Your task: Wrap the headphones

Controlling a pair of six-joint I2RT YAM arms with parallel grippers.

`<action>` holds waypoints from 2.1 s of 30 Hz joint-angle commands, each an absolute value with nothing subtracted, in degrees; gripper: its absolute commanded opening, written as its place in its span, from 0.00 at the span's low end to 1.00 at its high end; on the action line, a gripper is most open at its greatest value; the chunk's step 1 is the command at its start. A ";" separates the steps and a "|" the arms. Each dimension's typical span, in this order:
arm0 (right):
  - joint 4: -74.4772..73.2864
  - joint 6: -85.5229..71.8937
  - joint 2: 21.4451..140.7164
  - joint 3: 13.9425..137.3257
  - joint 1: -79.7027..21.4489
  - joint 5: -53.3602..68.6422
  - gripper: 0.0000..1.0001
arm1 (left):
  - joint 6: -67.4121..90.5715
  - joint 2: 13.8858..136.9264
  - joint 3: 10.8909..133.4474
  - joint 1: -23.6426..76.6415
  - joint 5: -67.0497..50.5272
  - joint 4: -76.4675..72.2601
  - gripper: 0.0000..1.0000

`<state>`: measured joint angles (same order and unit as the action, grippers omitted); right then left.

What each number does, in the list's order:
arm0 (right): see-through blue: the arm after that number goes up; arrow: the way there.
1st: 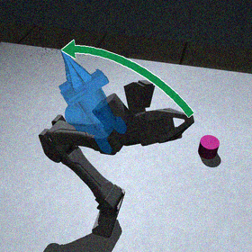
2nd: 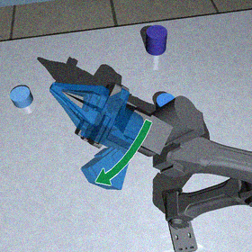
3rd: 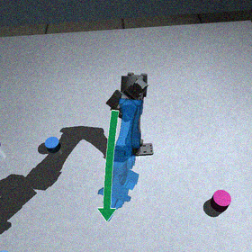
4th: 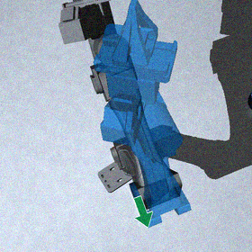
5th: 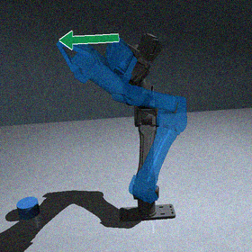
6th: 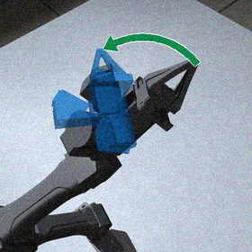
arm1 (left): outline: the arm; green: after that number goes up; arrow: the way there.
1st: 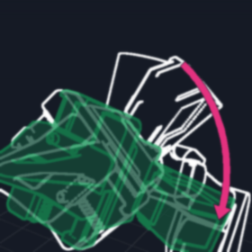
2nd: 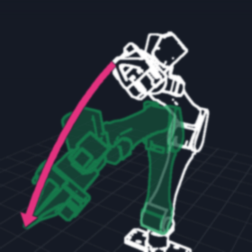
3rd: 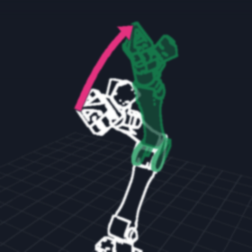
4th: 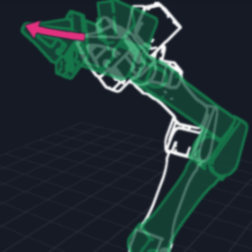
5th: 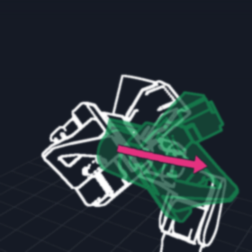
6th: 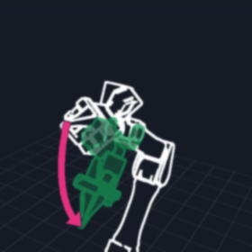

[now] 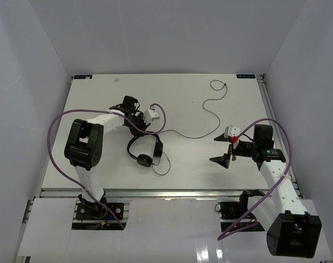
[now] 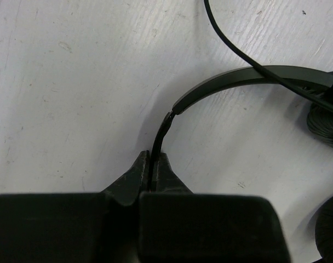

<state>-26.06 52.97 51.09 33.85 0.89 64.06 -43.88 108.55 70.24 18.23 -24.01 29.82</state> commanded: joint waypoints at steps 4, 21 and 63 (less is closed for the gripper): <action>-26.38 52.38 50.28 34.98 0.97 64.65 0.98 | -31.83 104.84 68.23 18.56 -18.76 27.98 0.00; -9.60 28.21 71.60 58.35 -18.82 40.76 0.98 | 10.90 68.90 47.68 13.45 -21.62 18.90 0.00; 0.80 18.97 102.32 70.92 -33.00 49.94 0.08 | 11.47 50.60 56.53 13.36 -38.82 23.79 0.00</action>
<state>-6.89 27.91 106.88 74.24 -35.23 55.49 5.81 53.47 53.64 13.34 -35.41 27.88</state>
